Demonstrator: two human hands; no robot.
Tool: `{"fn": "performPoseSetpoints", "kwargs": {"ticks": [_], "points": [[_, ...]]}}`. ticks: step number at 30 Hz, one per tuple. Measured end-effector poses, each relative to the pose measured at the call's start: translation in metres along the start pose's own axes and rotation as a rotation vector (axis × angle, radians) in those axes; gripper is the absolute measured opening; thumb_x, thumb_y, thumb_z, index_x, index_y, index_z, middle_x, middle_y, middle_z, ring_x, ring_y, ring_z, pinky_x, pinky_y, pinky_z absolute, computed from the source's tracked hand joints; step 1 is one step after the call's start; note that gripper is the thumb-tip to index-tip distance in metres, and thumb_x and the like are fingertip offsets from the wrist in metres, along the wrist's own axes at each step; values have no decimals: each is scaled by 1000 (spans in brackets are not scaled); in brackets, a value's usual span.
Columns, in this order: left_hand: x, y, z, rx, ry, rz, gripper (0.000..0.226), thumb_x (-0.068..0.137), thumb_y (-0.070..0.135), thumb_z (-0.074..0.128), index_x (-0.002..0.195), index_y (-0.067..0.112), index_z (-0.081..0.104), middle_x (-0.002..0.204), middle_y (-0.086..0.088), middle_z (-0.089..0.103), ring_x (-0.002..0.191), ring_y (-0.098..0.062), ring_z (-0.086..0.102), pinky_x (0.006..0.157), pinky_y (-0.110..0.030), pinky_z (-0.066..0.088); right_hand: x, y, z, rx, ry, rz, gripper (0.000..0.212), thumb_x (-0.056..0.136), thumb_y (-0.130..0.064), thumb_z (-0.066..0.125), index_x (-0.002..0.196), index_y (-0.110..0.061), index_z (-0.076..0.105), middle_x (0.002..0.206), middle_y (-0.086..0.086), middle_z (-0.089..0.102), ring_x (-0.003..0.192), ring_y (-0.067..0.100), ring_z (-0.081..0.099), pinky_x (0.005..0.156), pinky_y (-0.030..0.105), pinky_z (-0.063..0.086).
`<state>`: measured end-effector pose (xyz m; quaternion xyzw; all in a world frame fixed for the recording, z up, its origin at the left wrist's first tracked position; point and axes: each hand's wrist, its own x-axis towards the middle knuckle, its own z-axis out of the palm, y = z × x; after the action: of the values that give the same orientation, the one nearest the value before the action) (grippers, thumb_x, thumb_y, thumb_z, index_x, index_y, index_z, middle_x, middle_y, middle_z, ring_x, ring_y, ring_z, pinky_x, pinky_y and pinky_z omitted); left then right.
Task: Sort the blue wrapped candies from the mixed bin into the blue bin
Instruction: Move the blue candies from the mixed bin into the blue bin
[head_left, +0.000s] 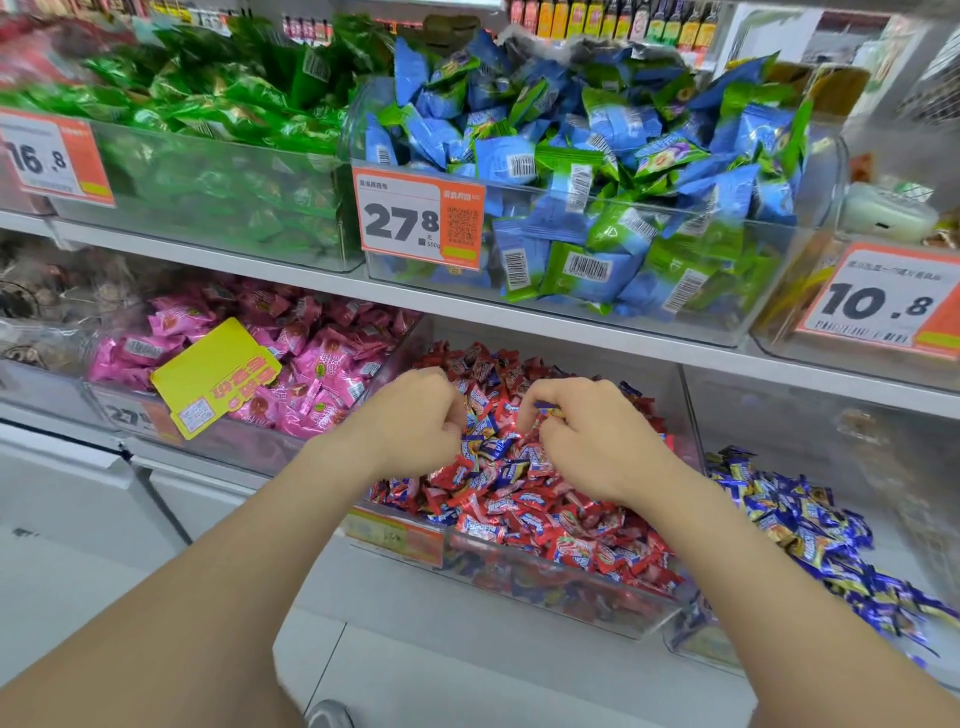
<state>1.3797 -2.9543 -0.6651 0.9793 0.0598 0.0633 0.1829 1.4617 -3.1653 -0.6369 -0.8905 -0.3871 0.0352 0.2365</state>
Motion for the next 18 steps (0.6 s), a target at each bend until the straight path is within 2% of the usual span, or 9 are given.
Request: {"fn": "performPoseSetpoints", "kwargs": {"ticks": [3, 5, 7, 9, 10, 12, 14, 16, 18], "points": [[8, 1, 13, 9, -60, 93, 45, 87, 24, 75, 131, 21, 66, 130, 0, 62, 120, -19, 58, 102, -32, 47, 3, -5, 5, 49, -28, 66, 16, 91, -31, 51, 83, -25, 64, 63, -1, 65, 51, 21, 56, 55, 36, 50], [12, 0, 22, 49, -143, 129, 63, 85, 26, 81, 143, 21, 57, 136, -1, 61, 122, -19, 57, 97, -25, 41, 5, -7, 8, 62, 11, 78, 40, 91, -48, 51, 81, -11, 60, 62, 0, 61, 51, 23, 51, 53, 37, 45], [14, -3, 28, 54, -147, 133, 68, 82, 22, 82, 144, 22, 53, 134, 1, 62, 120, -19, 57, 94, -25, 42, 8, -4, 11, 73, 52, 50, 53, 100, -51, 47, 71, -7, 55, 53, -2, 51, 47, 24, 48, 52, 38, 44], [14, -5, 29, 42, -131, 124, 64, 84, 24, 82, 140, 22, 51, 123, 4, 61, 110, -18, 57, 88, -27, 44, 10, 0, 12, 45, 30, -4, 43, 108, -35, 44, 77, -16, 65, 58, -4, 59, 51, 19, 56, 58, 41, 53], [13, -4, 30, 29, -134, 118, 60, 87, 26, 81, 138, 23, 50, 114, 6, 59, 102, -18, 56, 83, -29, 43, 10, 3, 13, 0, -15, -30, 33, 109, -27, 44, 92, -22, 71, 69, -5, 66, 59, 18, 62, 65, 42, 56], [13, -3, 32, -5, -153, 108, 50, 91, 27, 78, 132, 24, 49, 106, 4, 59, 95, -19, 54, 77, -35, 44, 9, 4, 16, -119, -106, -78, 30, 107, -22, 45, 115, -32, 72, 92, -9, 72, 81, 17, 68, 78, 41, 59], [13, -5, 34, -25, -169, 84, 41, 93, 28, 77, 127, 25, 53, 108, 0, 60, 95, -20, 56, 79, -37, 47, 8, 4, 20, -227, -153, -105, 23, 104, -35, 52, 110, -30, 74, 99, -7, 75, 92, 19, 69, 81, 43, 60], [12, -10, 34, -32, -159, 60, 35, 95, 31, 74, 125, 28, 54, 111, 0, 62, 97, -21, 59, 83, -41, 51, 7, 1, 24, -325, -204, -105, 31, 96, -53, 61, 106, -27, 73, 98, -3, 74, 95, 22, 68, 78, 42, 59], [11, -11, 32, -43, -128, 36, 30, 100, 29, 66, 127, 27, 55, 115, 0, 64, 100, -22, 62, 87, -42, 52, 8, -2, 26, -402, -253, -90, 38, 92, -59, 66, 111, -27, 72, 104, -1, 71, 100, 25, 66, 76, 39, 57]]}}
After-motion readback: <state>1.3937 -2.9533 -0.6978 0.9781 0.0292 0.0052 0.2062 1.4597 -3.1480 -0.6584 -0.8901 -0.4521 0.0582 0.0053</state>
